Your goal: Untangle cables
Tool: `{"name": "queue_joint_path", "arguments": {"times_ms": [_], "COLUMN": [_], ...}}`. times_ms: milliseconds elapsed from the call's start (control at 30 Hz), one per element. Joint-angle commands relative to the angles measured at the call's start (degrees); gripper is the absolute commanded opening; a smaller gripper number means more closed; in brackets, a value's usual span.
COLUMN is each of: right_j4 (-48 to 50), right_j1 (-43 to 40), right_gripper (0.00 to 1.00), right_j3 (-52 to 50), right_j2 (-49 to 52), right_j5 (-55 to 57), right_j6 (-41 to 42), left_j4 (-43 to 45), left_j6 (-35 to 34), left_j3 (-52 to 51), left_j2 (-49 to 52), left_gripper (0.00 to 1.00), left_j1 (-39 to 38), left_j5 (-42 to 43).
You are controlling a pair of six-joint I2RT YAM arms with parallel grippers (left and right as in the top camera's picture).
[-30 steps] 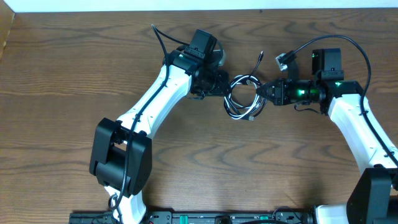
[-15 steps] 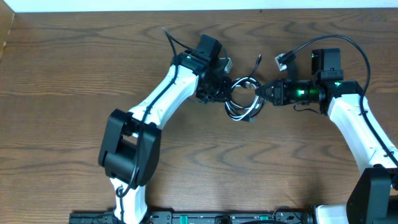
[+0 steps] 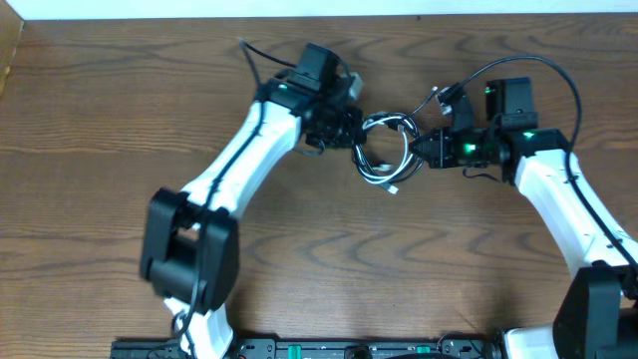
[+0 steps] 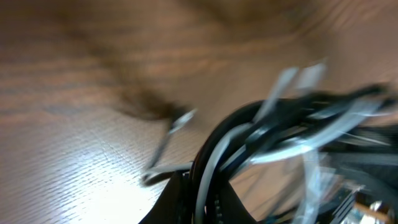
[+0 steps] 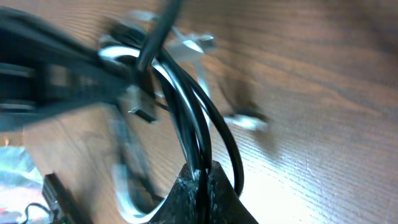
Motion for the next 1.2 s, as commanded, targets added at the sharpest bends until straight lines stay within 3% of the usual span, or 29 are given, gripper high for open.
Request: {"name": "queue_joint_path", "arguments": {"times_ms": [0,167,400,600,833,1033,1167], "right_j4": [-0.4,-0.8,2.8,2.3,-2.4,-2.9,-3.2], "right_j1": [2.0,5.8,11.3,11.9,11.9,11.6,10.2], "right_gripper": [0.01,0.01,0.01,0.01,0.02,0.02,0.03], "right_j3": [0.3,0.3,0.3,0.3,0.2,0.1,0.1], "right_j2": [1.7,2.0,2.0,2.0,2.0,2.0,2.0], "right_j5": [3.2,3.0,3.4,10.2,23.6,25.8,25.7], "right_j6": [3.1,6.1,12.1,14.9,19.6,19.5,19.5], "left_j4": [2.3,4.0,5.2,5.3,11.9,19.3,20.1], "left_j6": [-4.8,-10.1,-11.5,-13.0,-14.8,-16.4,-16.3], "left_j3": [0.1,0.1,0.1,0.1,0.1,0.1,0.1], "left_j2": [-5.9,-8.1,-8.0,-8.0,-8.0,-8.0,-8.0], "left_gripper": [0.07,0.07,0.07,0.07,0.07,0.07,0.07], "left_j1": [1.3,1.8,1.4,1.5,3.2,6.1,8.4], "left_j5": [2.1,-5.9,-7.2,-6.8,8.5,21.9,25.0]}}
